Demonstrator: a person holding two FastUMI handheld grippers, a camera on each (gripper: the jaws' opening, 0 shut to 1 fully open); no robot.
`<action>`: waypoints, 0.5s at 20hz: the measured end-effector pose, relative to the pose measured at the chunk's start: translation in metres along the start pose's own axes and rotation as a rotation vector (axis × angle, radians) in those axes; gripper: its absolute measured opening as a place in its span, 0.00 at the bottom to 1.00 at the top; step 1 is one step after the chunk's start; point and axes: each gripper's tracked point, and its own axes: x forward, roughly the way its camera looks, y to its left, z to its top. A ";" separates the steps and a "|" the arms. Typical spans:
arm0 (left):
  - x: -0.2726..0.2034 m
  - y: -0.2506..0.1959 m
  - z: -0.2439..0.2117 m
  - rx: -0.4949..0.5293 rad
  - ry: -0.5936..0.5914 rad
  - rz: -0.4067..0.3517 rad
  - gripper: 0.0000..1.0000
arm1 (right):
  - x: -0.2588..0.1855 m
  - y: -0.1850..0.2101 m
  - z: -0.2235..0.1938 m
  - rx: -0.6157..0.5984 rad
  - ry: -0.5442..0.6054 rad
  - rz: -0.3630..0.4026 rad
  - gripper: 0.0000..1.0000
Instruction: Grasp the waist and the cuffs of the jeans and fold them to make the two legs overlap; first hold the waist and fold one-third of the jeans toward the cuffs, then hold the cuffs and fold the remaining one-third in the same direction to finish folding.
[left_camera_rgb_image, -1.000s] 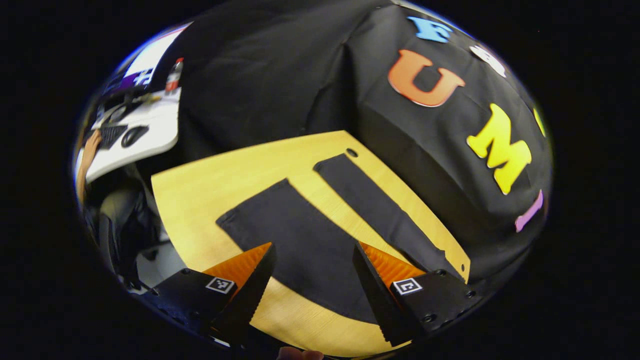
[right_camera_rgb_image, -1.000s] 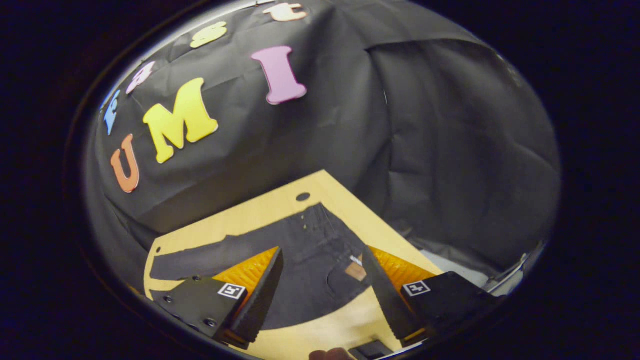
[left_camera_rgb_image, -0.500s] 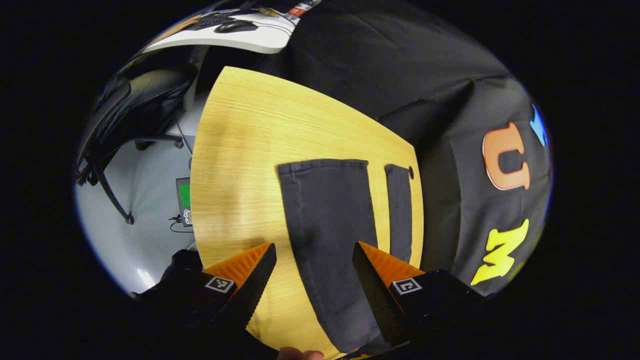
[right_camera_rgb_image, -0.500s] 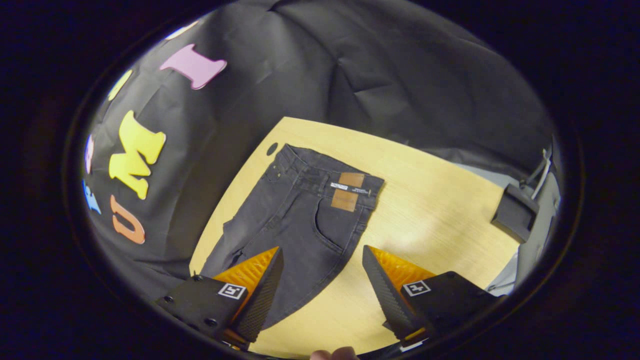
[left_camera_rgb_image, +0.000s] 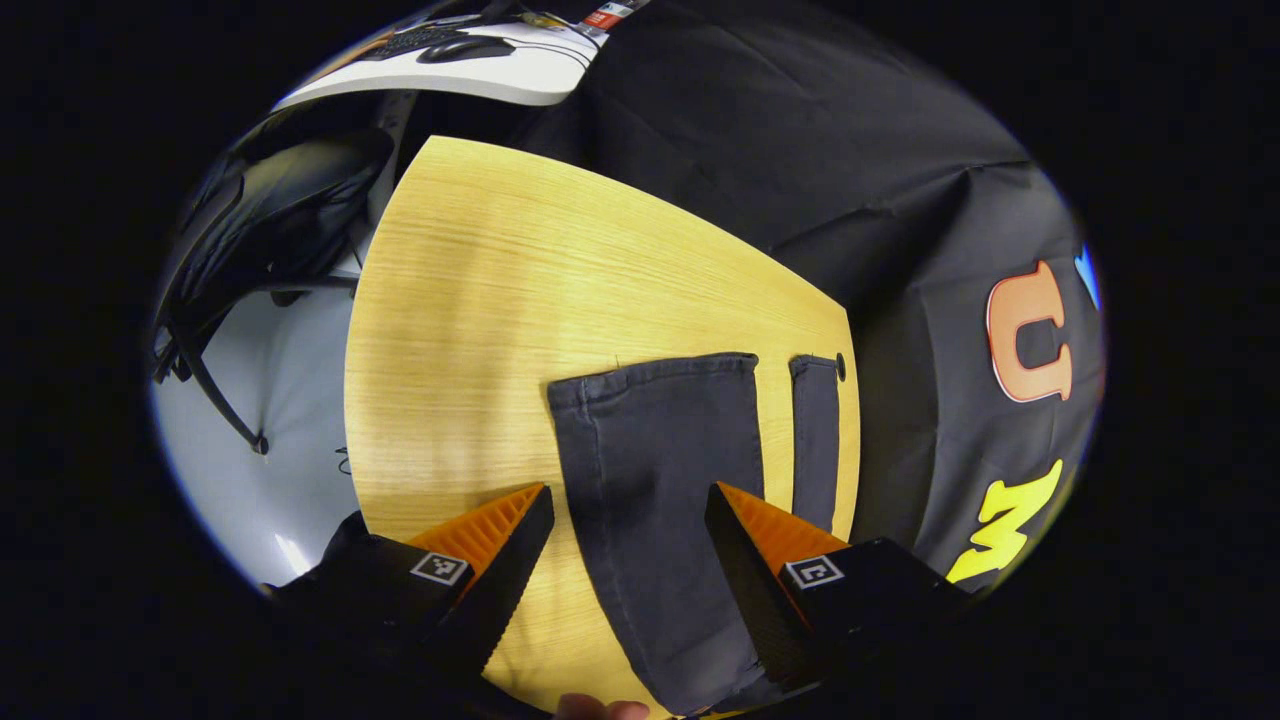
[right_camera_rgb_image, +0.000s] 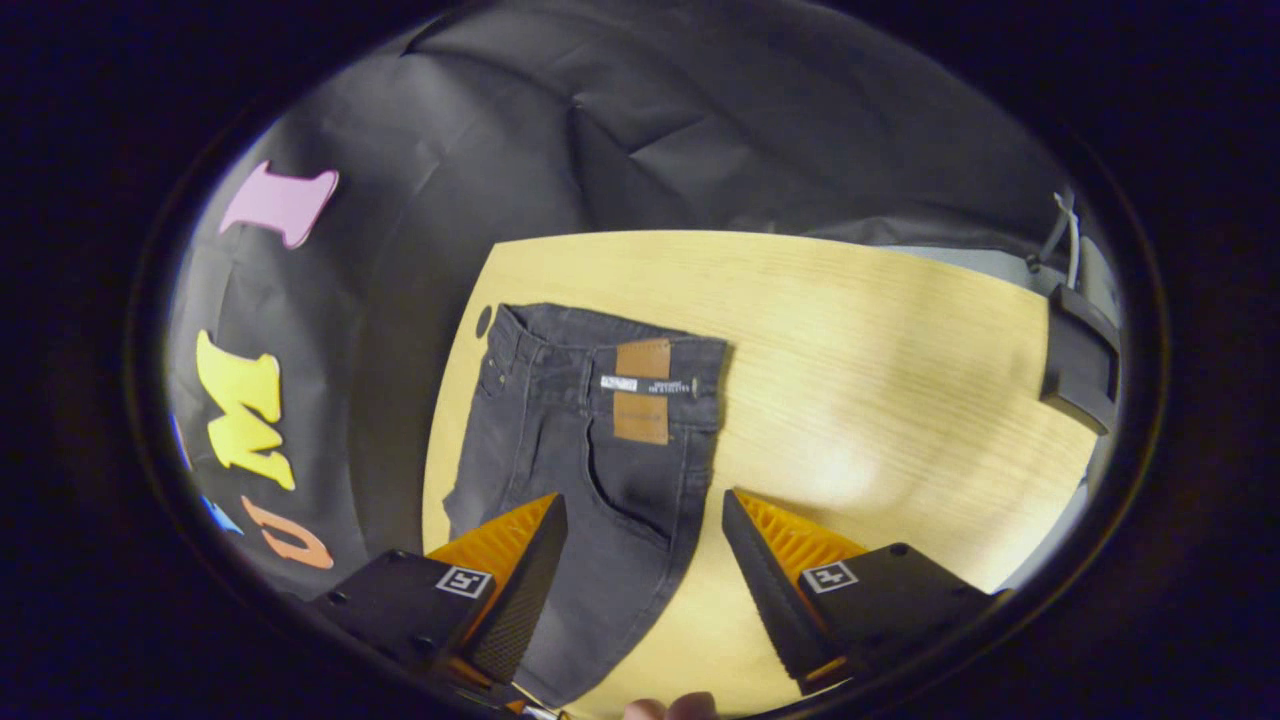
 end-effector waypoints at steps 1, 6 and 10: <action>0.003 -0.002 0.003 0.001 -0.005 -0.004 1.00 | 0.003 0.001 0.005 -0.001 -0.003 0.003 0.92; 0.018 -0.018 0.013 0.017 -0.012 -0.032 0.99 | 0.005 0.004 0.016 -0.012 0.010 0.028 0.92; 0.028 -0.029 0.018 0.021 -0.008 -0.040 0.99 | 0.013 0.016 0.025 -0.003 -0.004 0.035 0.97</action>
